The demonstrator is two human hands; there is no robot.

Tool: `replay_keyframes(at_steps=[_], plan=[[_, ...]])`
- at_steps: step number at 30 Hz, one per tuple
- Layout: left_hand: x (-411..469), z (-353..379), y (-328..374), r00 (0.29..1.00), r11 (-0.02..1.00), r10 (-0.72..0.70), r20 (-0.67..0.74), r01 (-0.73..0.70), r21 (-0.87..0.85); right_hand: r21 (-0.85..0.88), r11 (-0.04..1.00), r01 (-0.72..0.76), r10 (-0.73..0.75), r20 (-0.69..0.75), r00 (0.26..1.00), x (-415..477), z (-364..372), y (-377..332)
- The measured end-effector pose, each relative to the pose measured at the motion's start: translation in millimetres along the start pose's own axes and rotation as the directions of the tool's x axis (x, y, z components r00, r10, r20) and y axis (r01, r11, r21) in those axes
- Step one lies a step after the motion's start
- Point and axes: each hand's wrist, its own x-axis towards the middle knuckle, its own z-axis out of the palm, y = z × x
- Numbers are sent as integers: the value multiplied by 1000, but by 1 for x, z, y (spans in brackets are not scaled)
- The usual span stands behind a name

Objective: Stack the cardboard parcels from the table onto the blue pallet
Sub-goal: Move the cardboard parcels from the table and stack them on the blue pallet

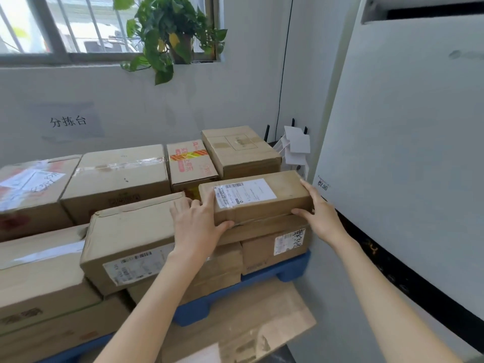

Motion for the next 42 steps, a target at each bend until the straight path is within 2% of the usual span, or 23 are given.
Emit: replay_keyframes(at_steps=[5,12,28,36,42], plan=[[-9,13,-5,1000,996,-30,-5,30,80,32,999,-32,30,52,998,7,20,14],[-18,19,-3,998,983,-44,-42,51,177,62,998,21,-27,89,996,11,27,25],[-21,27,9,992,980,-120,-50,126,151,135,989,61,-80,138,987,19,28,36],[-20,29,13,998,992,-18,-65,27,126,181,983,31,-61,165,984,23,25,42],[-24,31,12,998,990,-7,-65,16,142,185,982,31,-61,161,985,23,26,44]])
